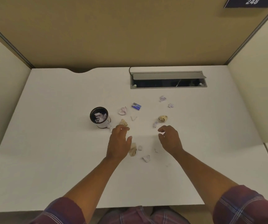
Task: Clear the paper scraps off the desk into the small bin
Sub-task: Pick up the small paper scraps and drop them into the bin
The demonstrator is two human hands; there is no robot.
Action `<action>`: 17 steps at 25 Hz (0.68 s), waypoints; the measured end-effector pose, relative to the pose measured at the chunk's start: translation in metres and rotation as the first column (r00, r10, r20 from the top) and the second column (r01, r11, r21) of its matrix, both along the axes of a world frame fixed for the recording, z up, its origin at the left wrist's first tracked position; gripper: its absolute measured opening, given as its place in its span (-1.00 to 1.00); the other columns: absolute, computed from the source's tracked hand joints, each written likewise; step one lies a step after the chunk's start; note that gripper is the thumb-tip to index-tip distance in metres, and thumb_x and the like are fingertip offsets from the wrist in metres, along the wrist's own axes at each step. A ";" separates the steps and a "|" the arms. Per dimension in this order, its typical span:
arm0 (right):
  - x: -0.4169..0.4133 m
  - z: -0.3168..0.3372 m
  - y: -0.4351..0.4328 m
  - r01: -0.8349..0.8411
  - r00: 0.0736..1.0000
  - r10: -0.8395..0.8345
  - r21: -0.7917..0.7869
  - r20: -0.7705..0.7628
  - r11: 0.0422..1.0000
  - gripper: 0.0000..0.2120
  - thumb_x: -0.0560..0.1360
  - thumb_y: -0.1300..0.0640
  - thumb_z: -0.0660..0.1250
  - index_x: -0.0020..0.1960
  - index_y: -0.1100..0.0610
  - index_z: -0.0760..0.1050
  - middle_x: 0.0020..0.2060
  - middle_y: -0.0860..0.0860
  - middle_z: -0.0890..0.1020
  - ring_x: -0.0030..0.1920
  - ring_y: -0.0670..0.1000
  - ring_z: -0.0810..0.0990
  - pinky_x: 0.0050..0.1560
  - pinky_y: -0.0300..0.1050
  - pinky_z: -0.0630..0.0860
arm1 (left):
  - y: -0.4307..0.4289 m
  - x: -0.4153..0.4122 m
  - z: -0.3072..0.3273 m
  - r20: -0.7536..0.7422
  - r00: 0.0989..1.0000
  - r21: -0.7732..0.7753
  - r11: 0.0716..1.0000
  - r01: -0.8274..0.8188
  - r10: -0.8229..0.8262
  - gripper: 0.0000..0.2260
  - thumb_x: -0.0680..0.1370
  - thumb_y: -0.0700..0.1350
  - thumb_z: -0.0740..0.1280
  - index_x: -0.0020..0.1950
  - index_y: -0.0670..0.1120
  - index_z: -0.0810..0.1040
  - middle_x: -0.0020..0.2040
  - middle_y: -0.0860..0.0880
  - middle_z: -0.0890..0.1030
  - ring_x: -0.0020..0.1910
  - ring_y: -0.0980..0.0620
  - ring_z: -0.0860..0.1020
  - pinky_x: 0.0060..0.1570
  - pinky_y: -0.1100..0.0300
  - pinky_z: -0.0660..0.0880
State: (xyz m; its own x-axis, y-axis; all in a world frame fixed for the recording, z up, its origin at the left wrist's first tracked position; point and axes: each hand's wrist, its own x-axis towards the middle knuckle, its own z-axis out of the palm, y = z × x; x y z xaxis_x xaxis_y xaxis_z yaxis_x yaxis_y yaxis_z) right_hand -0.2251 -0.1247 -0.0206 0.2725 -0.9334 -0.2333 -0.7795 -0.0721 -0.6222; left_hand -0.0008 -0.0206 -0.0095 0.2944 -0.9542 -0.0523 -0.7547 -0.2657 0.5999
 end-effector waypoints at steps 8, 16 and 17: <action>-0.077 -0.016 0.023 0.088 0.967 -0.063 0.091 -0.246 0.992 -0.65 0.55 -0.01 0.36 0.29 0.09 0.46 0.17 0.12 0.47 0.14 0.16 0.56 0.03 0.01 0.56 | 0.017 -0.075 -0.030 0.326 0.903 0.391 0.910 0.142 -0.281 -0.43 0.50 0.32 0.31 0.40 0.04 0.43 0.36 0.00 0.51 0.49 -0.13 0.29 0.39 -0.16 0.18; -0.064 -0.033 0.044 0.018 0.944 0.037 0.164 -0.329 0.986 -0.47 0.52 -0.19 0.35 0.30 0.14 0.38 0.15 0.15 0.39 0.16 0.22 0.47 0.02 0.08 0.57 | 0.016 -0.087 -0.044 0.393 0.868 0.441 0.891 0.111 -0.303 -0.51 0.39 0.31 0.41 0.17 0.03 0.54 0.14 -0.02 0.62 0.42 -0.20 0.37 0.33 -0.22 0.15; -0.057 -0.033 0.045 -0.007 0.943 0.062 0.166 -0.328 0.986 -0.48 0.52 -0.19 0.35 0.30 0.13 0.37 0.16 0.14 0.38 0.17 0.21 0.45 0.01 0.09 0.58 | 0.017 -0.088 -0.045 0.392 0.867 0.441 0.890 0.116 -0.307 -0.57 0.39 0.26 0.42 0.13 0.03 0.56 0.10 -0.02 0.63 0.40 -0.19 0.38 0.31 -0.20 0.16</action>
State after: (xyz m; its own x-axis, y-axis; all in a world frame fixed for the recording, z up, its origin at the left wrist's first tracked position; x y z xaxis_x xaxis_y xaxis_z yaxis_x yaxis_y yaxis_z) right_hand -0.2820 -0.0795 -0.0540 0.1854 -0.8678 -0.4610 -0.9419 -0.0233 -0.3350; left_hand -0.0884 -0.0038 -0.0543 0.1699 -0.9222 -0.3473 -0.9757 -0.2069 0.0720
